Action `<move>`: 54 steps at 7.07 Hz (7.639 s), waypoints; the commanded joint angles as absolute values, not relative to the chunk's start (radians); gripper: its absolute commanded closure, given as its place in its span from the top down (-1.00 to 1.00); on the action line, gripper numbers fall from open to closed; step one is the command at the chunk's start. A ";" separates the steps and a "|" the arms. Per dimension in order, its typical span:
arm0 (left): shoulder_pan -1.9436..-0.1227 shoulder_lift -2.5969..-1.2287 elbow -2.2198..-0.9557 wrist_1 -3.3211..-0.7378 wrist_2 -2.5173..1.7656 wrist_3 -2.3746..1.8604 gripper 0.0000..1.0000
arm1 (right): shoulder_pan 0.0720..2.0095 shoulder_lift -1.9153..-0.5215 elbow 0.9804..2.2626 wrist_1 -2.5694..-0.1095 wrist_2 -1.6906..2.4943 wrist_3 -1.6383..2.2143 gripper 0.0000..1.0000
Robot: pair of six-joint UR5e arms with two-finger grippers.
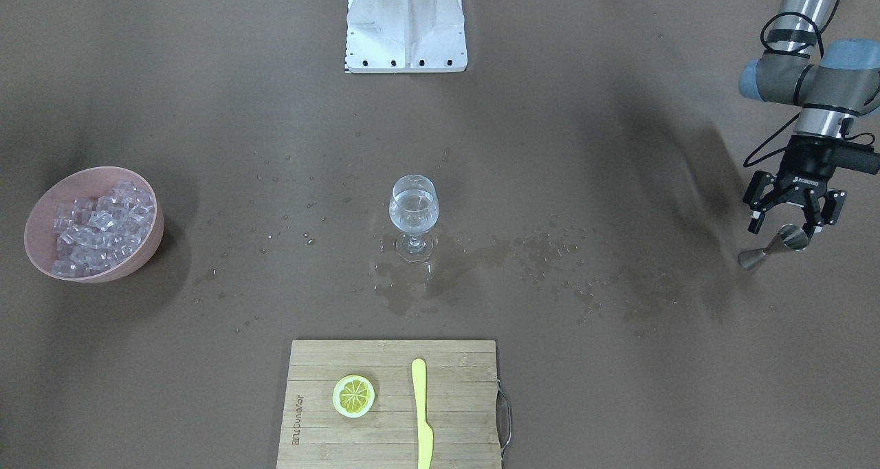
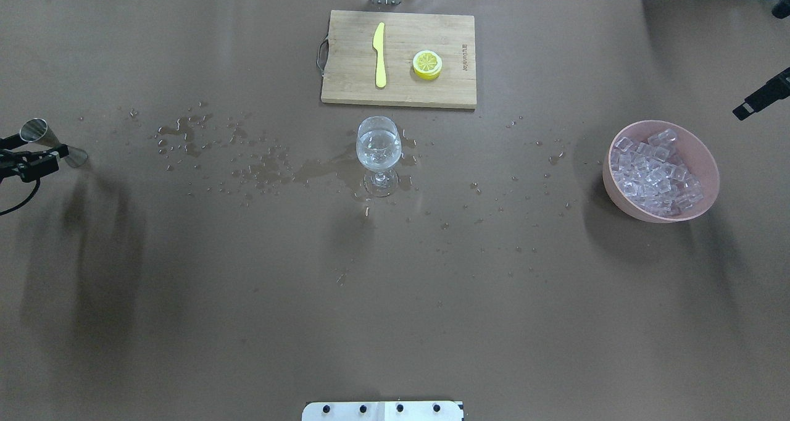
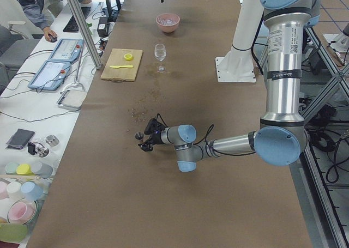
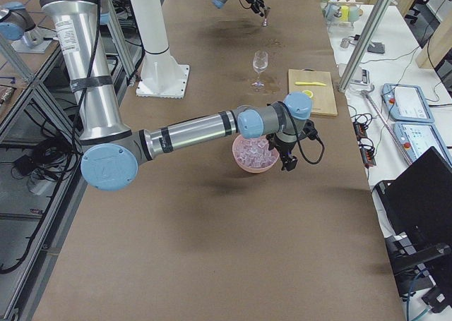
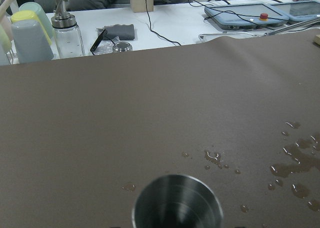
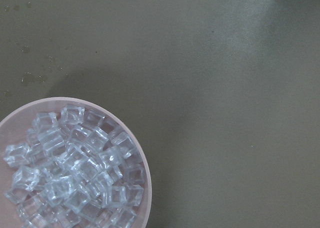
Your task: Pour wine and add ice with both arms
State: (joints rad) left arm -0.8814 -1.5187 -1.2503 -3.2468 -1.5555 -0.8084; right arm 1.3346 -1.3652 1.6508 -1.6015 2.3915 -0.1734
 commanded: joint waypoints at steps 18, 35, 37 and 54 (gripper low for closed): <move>-1.466 -1.520 -1.411 -2.184 -2.536 -0.350 0.96 | 1.048 -1.356 1.784 -1.605 2.230 0.166 1.00; -1.476 -1.513 -1.417 -2.187 -2.534 -0.354 0.96 | 1.069 -1.271 1.730 -1.638 2.324 0.141 -1.00; -1.476 -1.513 -1.419 -2.189 -2.536 -0.354 0.96 | 1.045 -1.110 1.801 -1.774 2.365 0.382 -1.00; -1.474 -1.520 -1.408 -2.189 -2.534 -0.350 0.96 | 0.819 -0.717 1.587 -1.512 2.228 1.198 1.00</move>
State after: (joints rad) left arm -1.4743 -1.5191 -1.4118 -2.1890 -2.5343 -0.3516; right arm 0.7595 -0.6623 1.5443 -1.5104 2.1580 1.2157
